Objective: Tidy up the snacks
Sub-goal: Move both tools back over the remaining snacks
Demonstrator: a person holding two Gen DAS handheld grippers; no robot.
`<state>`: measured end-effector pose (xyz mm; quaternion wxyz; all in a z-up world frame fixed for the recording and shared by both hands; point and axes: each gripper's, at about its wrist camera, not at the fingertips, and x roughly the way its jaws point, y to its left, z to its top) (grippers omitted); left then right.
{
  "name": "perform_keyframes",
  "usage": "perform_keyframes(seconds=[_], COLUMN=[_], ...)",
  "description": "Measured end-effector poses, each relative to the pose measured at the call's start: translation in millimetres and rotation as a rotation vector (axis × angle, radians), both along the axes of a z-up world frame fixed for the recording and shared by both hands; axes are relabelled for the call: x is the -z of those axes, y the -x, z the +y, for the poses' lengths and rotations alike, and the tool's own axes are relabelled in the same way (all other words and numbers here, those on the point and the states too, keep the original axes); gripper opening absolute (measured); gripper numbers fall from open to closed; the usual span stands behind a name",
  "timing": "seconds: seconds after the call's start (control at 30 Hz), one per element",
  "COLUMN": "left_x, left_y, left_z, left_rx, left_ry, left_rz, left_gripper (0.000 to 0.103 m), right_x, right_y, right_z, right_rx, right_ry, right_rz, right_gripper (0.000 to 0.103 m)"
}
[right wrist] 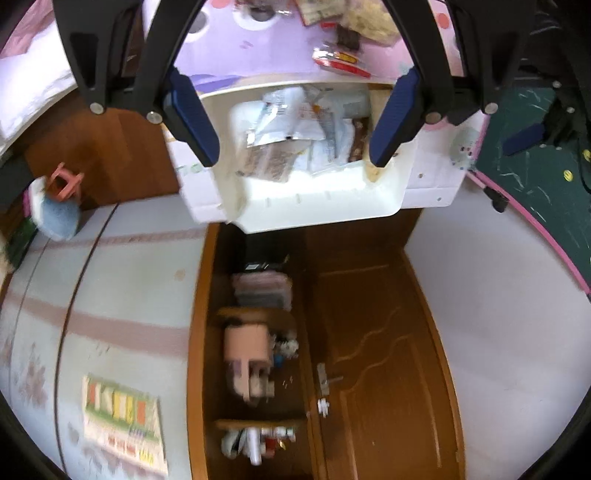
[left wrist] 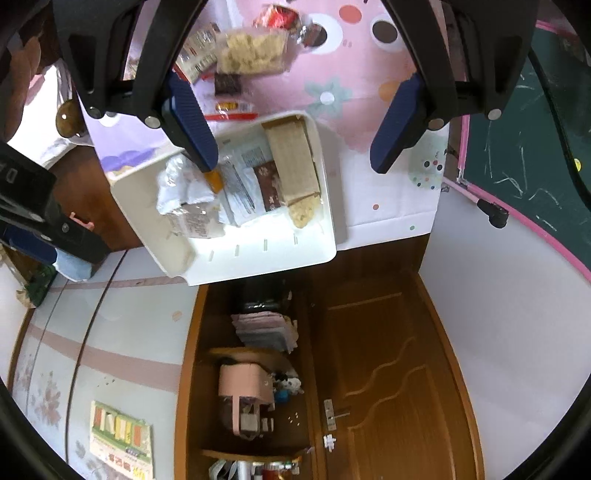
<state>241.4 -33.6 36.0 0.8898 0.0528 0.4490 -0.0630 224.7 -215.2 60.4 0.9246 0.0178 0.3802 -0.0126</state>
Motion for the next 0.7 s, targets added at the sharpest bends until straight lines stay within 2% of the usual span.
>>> perform_keyframes(seconds=[0.1,0.27,0.33,0.4,0.5,0.57,0.7], left_x=[-15,-36,-43,-47,-45,-39,-13], left_y=[27,71,90,103,123,136,160], left_z=[7,20,30,37,46,52,63], left_rx=[0.014,0.038,0.041,0.042,0.043,0.044,0.013], left_ry=[0.017,0.027,0.048,0.056,0.055,0.066,0.066], left_rz=[-0.035,-0.106,-0.133,-0.149,-0.165,-0.166,-0.158], left_gripper=[0.084,0.086,0.091,0.091,0.091,0.091,0.091], right_x=[-13,-34,-38,-39,-35,-26,-1], right_y=[24,72,88,104,124,133,149], right_z=[1,4,7,12,19,24,34], right_rx=[0.003,-0.038,-0.068,-0.122,-0.139,-0.171,-0.207], right_ry=[0.031,0.028,0.005,-0.023,-0.011,-0.031,-0.042], right_rz=[-0.037,-0.126,-0.129,-0.146,-0.172,-0.154,-0.128], right_gripper=[0.084,0.084,0.084,0.084,0.084,0.084,0.084])
